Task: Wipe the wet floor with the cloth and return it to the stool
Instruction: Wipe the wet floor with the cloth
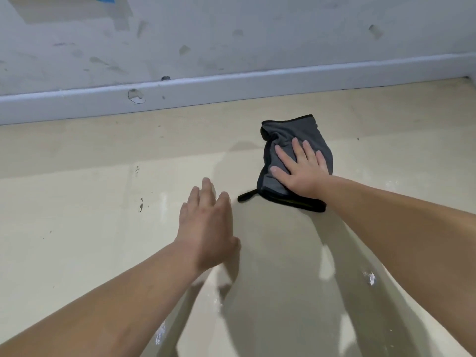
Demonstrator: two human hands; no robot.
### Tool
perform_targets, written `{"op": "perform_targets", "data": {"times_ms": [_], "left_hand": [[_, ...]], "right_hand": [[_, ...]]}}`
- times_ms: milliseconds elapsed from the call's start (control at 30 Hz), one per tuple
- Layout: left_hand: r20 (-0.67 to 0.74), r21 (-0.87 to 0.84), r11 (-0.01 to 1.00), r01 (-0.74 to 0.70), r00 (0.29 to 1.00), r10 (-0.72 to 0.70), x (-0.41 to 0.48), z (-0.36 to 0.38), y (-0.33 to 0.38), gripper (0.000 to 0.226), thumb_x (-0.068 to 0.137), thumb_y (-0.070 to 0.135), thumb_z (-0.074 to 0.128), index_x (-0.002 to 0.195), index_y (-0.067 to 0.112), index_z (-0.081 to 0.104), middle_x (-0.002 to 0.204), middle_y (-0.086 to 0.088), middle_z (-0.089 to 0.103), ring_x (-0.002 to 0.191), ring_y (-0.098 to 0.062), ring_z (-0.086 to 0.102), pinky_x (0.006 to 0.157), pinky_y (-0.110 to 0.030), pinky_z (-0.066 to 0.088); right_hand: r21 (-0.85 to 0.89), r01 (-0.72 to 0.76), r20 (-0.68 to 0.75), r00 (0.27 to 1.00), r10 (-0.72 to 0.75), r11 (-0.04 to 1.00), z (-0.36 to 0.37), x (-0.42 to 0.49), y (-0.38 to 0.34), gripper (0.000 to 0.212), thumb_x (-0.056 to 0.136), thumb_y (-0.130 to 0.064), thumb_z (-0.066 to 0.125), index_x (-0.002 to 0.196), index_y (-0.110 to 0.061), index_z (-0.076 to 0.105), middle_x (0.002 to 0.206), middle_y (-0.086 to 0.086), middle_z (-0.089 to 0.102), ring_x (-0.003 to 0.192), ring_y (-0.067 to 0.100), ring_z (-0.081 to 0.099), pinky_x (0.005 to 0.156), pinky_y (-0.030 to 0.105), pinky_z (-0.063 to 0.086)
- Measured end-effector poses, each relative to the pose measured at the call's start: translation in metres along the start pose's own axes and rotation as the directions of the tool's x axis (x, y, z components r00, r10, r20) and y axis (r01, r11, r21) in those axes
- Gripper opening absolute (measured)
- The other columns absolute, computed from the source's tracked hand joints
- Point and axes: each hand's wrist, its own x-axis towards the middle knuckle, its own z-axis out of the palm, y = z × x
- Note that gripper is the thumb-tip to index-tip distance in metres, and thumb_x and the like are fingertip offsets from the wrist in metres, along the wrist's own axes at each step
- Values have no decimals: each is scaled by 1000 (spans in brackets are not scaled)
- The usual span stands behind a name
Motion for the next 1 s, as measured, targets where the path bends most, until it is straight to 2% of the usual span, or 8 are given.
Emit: {"op": "perform_targets", "data": {"times_ms": [133, 233, 400, 633, 700, 800, 900, 1000], "left_hand": [[11, 77, 996, -46, 999, 45, 8, 0, 28, 96, 82, 57, 71, 155, 24, 20, 169, -16, -15, 157, -37, -6, 126, -48, 15], [52, 110, 987, -118, 992, 113, 19, 0, 58, 94, 81, 54, 72, 155, 25, 20, 169, -14, -16, 156, -36, -3, 125, -48, 18], [73, 126, 959, -255, 966, 247, 28, 13, 111, 91, 80, 48, 67, 154, 20, 22, 168, -16, -9, 154, -39, 6, 123, -47, 24], [225, 249, 862, -441, 892, 391, 27, 39, 159, 110, 81, 70, 61, 161, 23, 1, 167, -15, -26, 155, -37, -21, 128, -47, 7], [250, 291, 842, -455, 885, 392, 36, 36, 173, 122, 74, 76, 65, 161, 23, -2, 167, -16, -24, 155, -37, -19, 127, -49, 9], [257, 300, 862, -409, 905, 339, 57, 27, 195, 139, 54, 82, 74, 159, 24, 4, 169, -15, -11, 156, -36, -7, 124, -54, 18], [237, 260, 909, -327, 934, 268, 73, 20, 208, 137, 54, 84, 73, 158, 18, 13, 168, -16, 6, 155, -35, 8, 118, -56, 30], [213, 301, 897, -325, 939, 269, 77, 22, 216, 132, 59, 86, 68, 158, 18, 14, 165, -20, 12, 150, -35, 16, 109, -49, 42]], "right_hand": [[104, -81, -231, 967, 103, 991, 24, -28, 17, 64, 101, -66, 17, 161, -46, 6, 172, 1, -8, 157, 21, -12, 126, 46, -9], [95, -170, -247, 951, 188, 981, 36, -60, 45, 64, 102, -64, 12, 162, -42, 4, 172, 4, -9, 157, 24, -13, 126, 48, -8], [95, -153, -280, 944, 174, 984, 71, -149, 74, 64, 103, -60, 16, 163, -37, 14, 172, 11, 1, 158, 30, -5, 126, 54, 4], [58, -4, -136, 991, 12, 998, 92, -241, 108, 60, 104, -66, 10, 159, -49, -6, 169, -3, -24, 153, 19, -28, 125, 47, -9], [23, -17, -80, 997, 19, 1000, 81, -232, 124, 62, 101, -70, 9, 157, -52, -10, 166, -4, -30, 150, 17, -35, 125, 47, -12], [37, -139, 51, 989, 137, 990, 55, -196, 150, 66, 98, -73, 11, 155, -52, -16, 163, -5, -38, 146, 16, -42, 123, 45, -20], [58, -267, 119, 959, 259, 962, 31, -155, 174, 70, 96, -75, 12, 154, -52, -20, 162, -3, -40, 147, 18, -40, 122, 44, -20], [121, -342, 142, 935, 324, 932, 9, -122, 193, 72, 94, -78, 15, 154, -54, -19, 162, -4, -40, 148, 18, -38, 122, 45, -19]]}}
